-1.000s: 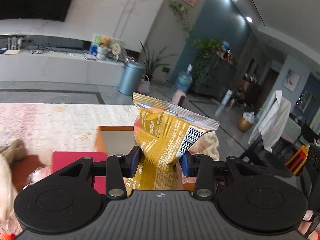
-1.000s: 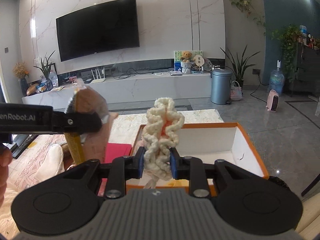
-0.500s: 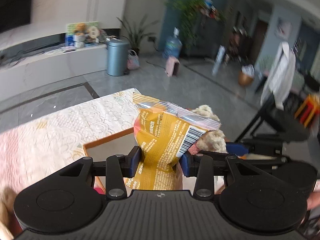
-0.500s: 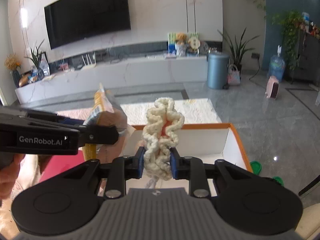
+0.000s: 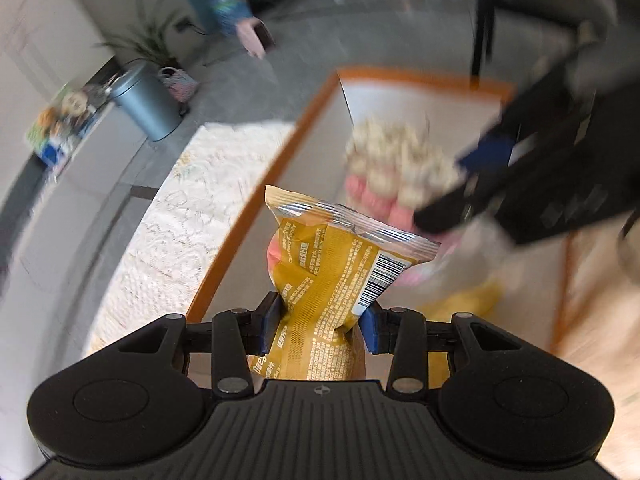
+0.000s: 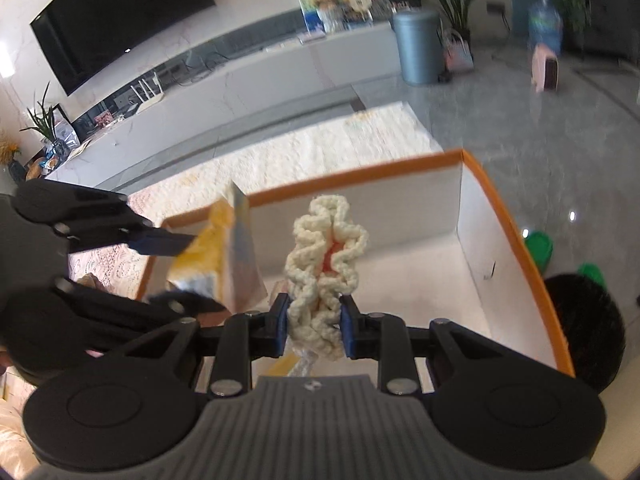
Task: Organize soft objects
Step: 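Open both tools to drop the snack bag and scrunchie into the box, then withdraw both tools from the box back over the bed, then grasp the orange crocheted fruit with the left tool while the right tool grasps the plastic-wrapped bundle, then lift the fruit and bundle and carry both over the orange box, then open both tools to drop the fruit and bundle into the box, then move both tools back over the towel mitt on the bed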
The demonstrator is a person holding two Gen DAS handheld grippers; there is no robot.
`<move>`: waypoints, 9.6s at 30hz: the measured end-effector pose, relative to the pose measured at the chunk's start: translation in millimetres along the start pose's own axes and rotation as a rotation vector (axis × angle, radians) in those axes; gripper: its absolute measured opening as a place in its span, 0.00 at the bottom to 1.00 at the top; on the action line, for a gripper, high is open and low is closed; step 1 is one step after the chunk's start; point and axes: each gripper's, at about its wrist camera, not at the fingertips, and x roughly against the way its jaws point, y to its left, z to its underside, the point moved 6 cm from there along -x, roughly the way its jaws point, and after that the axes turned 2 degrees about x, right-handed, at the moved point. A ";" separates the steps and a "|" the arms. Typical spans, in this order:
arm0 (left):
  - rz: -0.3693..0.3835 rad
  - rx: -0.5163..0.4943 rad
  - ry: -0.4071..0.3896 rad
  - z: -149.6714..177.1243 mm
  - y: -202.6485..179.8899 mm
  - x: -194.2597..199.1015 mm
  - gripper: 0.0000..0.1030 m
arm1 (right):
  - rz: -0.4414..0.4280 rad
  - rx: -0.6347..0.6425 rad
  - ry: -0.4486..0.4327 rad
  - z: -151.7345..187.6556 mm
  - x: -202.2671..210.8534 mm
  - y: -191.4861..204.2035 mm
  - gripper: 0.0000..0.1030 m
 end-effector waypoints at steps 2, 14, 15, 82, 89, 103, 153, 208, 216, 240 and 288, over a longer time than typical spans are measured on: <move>-0.022 -0.070 0.050 5.7 -7.0 -15.1 0.45 | -0.001 0.003 0.019 2.3 -7.7 -3.6 0.25; -0.025 -0.137 0.185 28.0 -19.8 -43.7 0.48 | -0.001 -0.017 0.142 7.3 -47.0 -14.0 0.25; -0.024 -0.134 0.177 28.1 -21.1 -41.3 0.49 | 0.000 -0.014 0.138 7.8 -45.4 -13.9 0.25; -0.192 1.171 -0.088 328.7 -8.0 211.8 0.49 | -0.235 0.125 -0.099 176.3 66.4 248.2 0.50; -0.202 1.172 -0.022 340.8 -16.0 184.8 0.53 | -0.232 0.153 -0.039 196.7 48.2 262.5 0.50; -0.213 1.223 0.125 349.5 -5.2 143.1 0.52 | -0.227 0.150 0.035 207.5 13.4 259.7 0.50; -0.191 1.355 -0.245 349.6 17.8 180.6 0.49 | 0.318 0.921 -0.217 188.9 -64.4 349.0 0.15; 0.094 0.961 -0.376 63.3 24.9 180.1 0.49 | 0.007 0.235 -0.340 59.8 162.7 75.4 0.10; 0.188 0.908 -0.250 10.1 19.0 107.4 0.49 | 0.030 0.204 -0.161 33.1 115.9 7.6 0.10; 0.326 0.839 0.199 -19.3 -21.0 -38.2 0.50 | 0.106 0.304 0.334 39.5 -17.5 -46.6 0.11; -0.330 1.075 -0.309 241.9 -23.9 244.2 0.54 | 0.025 0.253 -0.317 177.4 106.8 216.1 0.44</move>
